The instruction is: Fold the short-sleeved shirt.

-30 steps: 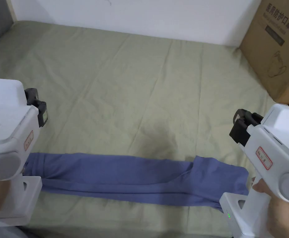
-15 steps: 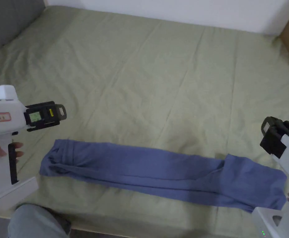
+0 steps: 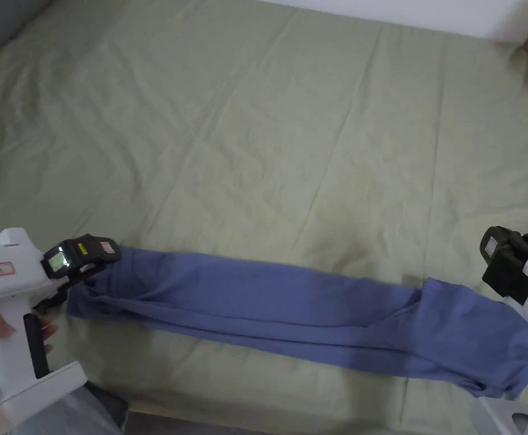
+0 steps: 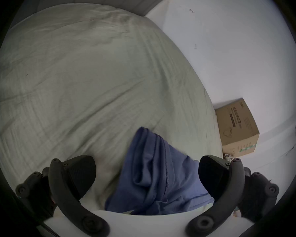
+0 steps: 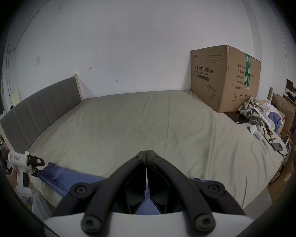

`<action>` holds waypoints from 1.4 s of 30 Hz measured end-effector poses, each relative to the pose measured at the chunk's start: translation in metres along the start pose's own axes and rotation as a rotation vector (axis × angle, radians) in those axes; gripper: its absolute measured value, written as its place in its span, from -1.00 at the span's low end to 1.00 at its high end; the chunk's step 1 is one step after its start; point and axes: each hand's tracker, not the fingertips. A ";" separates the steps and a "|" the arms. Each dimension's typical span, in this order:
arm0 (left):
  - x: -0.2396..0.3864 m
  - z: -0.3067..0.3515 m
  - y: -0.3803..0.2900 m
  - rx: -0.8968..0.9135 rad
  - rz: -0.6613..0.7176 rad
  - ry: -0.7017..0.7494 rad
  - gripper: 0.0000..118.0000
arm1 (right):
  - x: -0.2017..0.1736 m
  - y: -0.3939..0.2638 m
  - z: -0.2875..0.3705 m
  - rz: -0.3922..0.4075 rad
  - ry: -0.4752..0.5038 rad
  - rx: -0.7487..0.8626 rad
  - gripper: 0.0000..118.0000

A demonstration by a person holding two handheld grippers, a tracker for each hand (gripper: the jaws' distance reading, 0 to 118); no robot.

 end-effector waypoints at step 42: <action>0.280 -0.139 -0.207 -0.317 -0.703 0.174 0.08 | 0.051 -0.017 0.055 -0.061 -0.009 0.059 -1.00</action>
